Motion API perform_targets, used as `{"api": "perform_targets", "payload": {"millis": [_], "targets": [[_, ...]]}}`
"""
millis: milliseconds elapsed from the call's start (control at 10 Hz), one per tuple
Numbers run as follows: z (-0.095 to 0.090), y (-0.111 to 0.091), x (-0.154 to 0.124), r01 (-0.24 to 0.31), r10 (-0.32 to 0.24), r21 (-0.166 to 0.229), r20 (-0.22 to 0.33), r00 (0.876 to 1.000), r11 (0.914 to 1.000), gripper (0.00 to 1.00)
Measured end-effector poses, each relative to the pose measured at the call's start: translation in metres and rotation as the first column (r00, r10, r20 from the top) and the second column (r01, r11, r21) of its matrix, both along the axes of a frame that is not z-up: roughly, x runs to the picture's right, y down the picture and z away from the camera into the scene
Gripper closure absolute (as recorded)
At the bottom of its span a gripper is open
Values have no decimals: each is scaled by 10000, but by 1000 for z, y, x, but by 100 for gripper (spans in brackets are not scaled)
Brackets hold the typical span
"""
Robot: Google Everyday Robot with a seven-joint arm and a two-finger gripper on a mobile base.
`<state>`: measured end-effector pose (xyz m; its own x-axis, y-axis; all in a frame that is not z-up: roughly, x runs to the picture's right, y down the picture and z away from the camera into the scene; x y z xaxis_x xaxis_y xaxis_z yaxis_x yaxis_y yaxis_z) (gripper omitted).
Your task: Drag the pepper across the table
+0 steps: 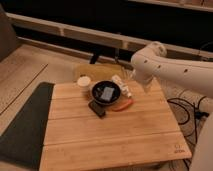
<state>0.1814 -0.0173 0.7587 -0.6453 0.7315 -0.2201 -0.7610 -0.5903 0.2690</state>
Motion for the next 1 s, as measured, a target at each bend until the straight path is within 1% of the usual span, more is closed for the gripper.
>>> {"api": "perform_targets", "payload": {"millis": [100,200,400,500,600,900,1000], "targets": [[3,3,0,55,-57,72,300,9995,10000,35],[13,11,-3,135,-150,166,932,9955,9998,35],[34,30,-7,283,-300,117,1878,9818,9995,35],[42,38,-10,289,-302,93,2253,9738,9995,35],[48,44,-13,310,-317,69,2495,9679,9995,35],[49,45,-14,298,-302,54,2528,9670,9995,35],[57,54,-7,2,56,-251,2288,9735,9997,35]]}}
